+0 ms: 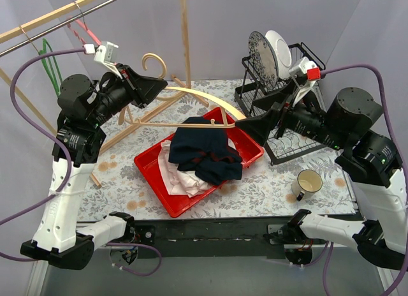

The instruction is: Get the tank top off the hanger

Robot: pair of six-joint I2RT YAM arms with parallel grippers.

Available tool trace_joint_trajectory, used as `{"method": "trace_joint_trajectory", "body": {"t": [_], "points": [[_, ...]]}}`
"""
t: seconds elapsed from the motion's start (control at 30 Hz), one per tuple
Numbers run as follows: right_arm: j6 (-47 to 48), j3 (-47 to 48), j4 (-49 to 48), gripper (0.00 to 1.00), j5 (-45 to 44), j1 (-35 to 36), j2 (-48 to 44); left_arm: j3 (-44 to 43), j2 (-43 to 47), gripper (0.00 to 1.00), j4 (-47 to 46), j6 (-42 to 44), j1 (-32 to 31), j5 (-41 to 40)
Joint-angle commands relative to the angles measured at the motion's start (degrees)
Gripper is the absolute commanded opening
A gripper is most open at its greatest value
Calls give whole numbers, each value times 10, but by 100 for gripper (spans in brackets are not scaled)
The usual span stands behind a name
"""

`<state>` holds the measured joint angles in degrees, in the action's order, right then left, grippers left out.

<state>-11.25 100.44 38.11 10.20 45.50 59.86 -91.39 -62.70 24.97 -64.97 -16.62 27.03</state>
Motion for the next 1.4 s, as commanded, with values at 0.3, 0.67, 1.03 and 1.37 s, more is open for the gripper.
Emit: {"method": "trace_joint_trajectory", "body": {"t": [0.3,0.67,1.03,1.37], "points": [[19,23,-3,68,58,1,76,17,17,0,-13,-1,2,27],[42,-66,-87,1,92,1,20,0,22,3,-8,-8,2,35],[86,-66,-103,1,51,1,-70,-131,35,98,-82,-112,2,54],[111,-102,-219,1,-99,1,-95,-117,85,98,-78,-92,1,15]]}}
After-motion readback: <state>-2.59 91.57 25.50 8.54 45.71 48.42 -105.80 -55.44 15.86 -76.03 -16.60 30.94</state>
